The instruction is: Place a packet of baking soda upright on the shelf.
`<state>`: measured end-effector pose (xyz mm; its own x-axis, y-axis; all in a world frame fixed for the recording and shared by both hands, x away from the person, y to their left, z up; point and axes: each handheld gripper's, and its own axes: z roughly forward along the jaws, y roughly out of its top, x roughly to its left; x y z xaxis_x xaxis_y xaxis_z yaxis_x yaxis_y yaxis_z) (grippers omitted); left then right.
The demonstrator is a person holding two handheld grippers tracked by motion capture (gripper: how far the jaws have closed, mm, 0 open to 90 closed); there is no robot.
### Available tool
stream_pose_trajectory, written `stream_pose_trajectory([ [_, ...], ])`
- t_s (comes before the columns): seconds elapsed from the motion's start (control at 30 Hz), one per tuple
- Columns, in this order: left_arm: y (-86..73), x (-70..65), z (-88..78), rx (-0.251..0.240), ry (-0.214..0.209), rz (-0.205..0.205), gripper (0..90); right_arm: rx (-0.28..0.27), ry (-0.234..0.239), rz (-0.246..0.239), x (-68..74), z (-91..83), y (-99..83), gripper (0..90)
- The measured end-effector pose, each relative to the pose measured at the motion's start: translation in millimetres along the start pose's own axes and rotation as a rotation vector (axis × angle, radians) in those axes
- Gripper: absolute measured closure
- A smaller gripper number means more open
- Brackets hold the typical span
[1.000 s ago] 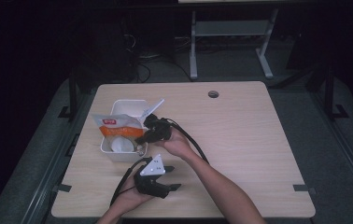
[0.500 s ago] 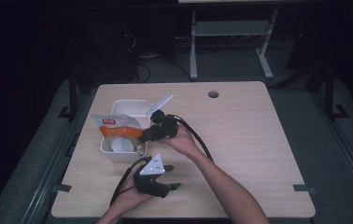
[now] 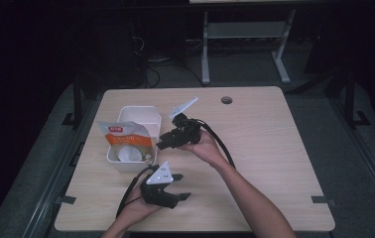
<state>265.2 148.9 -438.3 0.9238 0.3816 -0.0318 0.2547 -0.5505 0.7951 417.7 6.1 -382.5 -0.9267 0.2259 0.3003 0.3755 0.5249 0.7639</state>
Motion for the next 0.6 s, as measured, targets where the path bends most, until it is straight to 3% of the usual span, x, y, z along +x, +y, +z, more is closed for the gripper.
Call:
stream_pose_trajectory([
  [0.6, 0.8, 1.6, -0.9, -0.004, 0.007, -0.008, 32.9, -0.042, -0.051, 0.046, -6.4, -51.2, -22.5, 47.8],
])
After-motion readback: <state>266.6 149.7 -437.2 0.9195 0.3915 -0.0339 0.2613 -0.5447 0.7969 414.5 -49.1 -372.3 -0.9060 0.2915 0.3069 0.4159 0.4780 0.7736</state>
